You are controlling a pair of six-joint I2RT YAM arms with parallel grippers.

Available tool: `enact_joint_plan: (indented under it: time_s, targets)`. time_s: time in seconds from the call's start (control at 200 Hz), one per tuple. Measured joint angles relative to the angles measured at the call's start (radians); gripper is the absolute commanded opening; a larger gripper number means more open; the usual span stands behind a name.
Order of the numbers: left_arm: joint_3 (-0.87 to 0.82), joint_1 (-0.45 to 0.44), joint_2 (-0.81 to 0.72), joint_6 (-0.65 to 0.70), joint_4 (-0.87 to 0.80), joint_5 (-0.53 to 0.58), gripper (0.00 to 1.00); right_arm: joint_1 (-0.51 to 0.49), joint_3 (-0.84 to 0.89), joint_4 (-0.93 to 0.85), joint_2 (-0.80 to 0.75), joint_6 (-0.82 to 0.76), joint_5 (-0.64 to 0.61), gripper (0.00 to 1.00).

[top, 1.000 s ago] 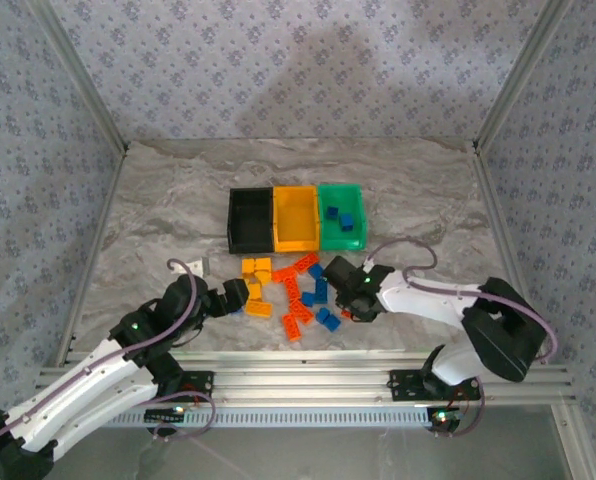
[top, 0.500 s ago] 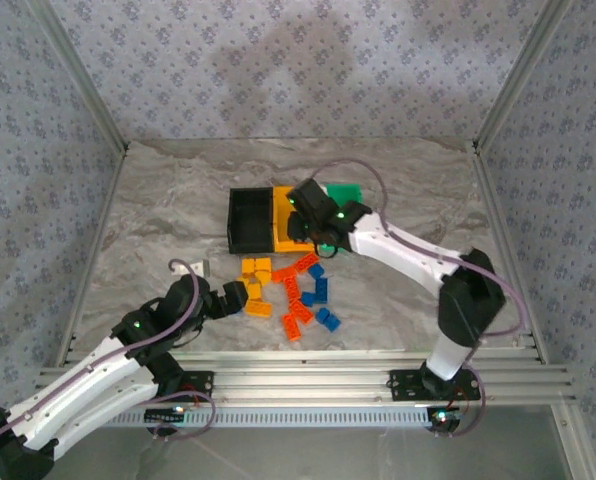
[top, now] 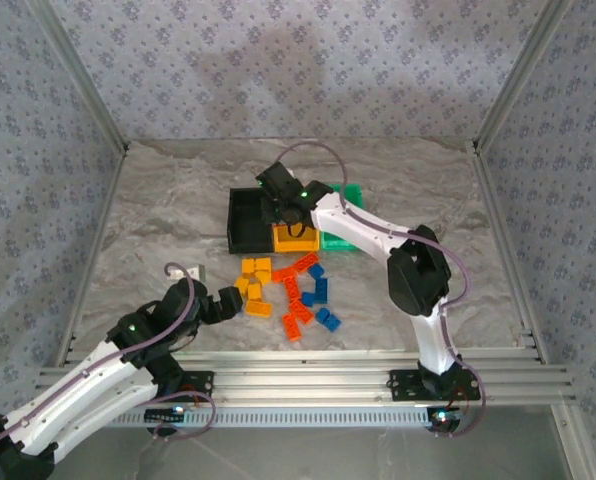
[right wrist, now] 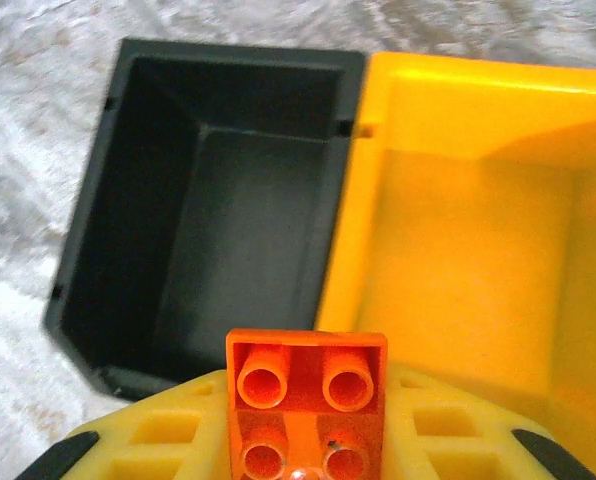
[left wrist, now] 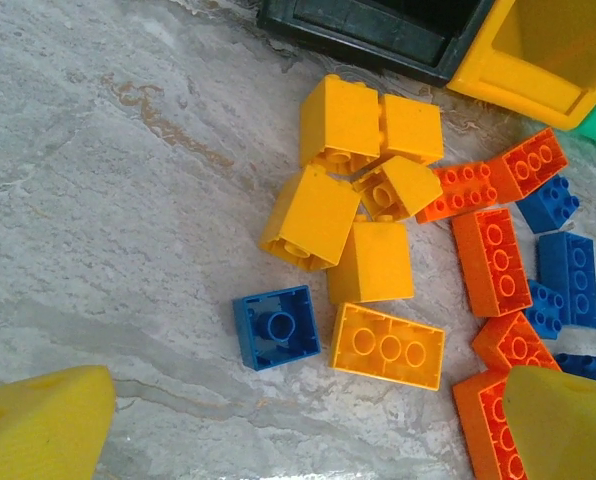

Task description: Sort the legos into containers by color

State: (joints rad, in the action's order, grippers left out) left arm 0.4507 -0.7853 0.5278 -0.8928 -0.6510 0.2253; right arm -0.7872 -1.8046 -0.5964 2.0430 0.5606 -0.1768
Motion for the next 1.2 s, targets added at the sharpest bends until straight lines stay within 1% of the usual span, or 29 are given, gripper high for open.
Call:
enact_joint_plan:
  time_s: [0.08,0.115,0.175,0.225,0.275,0.34,0.39,0.525,0.605,0.74,0.884,0.979,1.069,1.134,1.199]
  targets:
    - [0.0,0.0,0.0,0.0,-0.002,0.0,1.0,0.04,-0.004,-0.003,0.013,0.008,0.005,0.34]
    - [0.0,0.0,0.0,0.0,-0.002,0.0,0.99,0.056,-0.015,-0.007,0.029,0.011,0.009,0.37]
    - [0.0,0.0,0.0,0.0,-0.001,0.0,1.0,0.079,-0.035,-0.008,0.065,0.021,0.013,0.45]
    - [0.0,0.0,0.0,0.0,0.0,0.0,1.0,0.092,-0.043,-0.008,0.094,0.023,0.016,0.56]
    - [0.0,0.0,0.003,0.001,0.0,-0.001,1.0,0.097,-0.044,-0.011,0.118,0.038,0.019,0.64]
    - [0.0,0.0,0.006,0.001,0.0,-0.002,1.0,0.098,-0.043,-0.018,0.134,0.045,0.028,0.71]
    - [0.0,0.0,0.01,0.002,0.0,-0.005,1.0,0.098,-0.042,-0.018,0.135,0.043,0.035,0.74]
    - [0.012,0.0,0.033,0.014,0.0,-0.023,1.0,0.088,-0.033,-0.001,0.099,0.044,0.035,0.78]
    - [0.032,0.0,0.064,0.029,0.004,-0.036,1.0,0.08,0.023,0.033,0.031,0.044,0.035,0.8]
    - [0.079,0.0,0.162,0.056,0.022,-0.071,1.0,0.053,0.19,0.094,-0.161,0.045,0.03,0.82]
    - [0.143,0.0,0.312,0.097,0.046,-0.108,0.99,0.017,0.378,0.153,-0.364,0.057,0.024,0.82]
    - [0.197,0.0,0.422,0.134,0.061,-0.111,0.93,0.006,0.502,0.168,-0.469,0.075,0.024,0.82]
    - [0.24,-0.001,0.513,0.179,0.076,-0.113,0.84,0.007,0.615,0.181,-0.545,0.091,0.019,0.82]
    - [0.276,-0.01,0.583,0.204,0.078,-0.112,0.82,0.009,0.684,0.177,-0.587,0.106,0.015,0.83]
    - [0.307,-0.04,0.643,0.219,0.08,-0.111,0.81,0.01,0.737,0.172,-0.624,0.117,0.009,0.83]
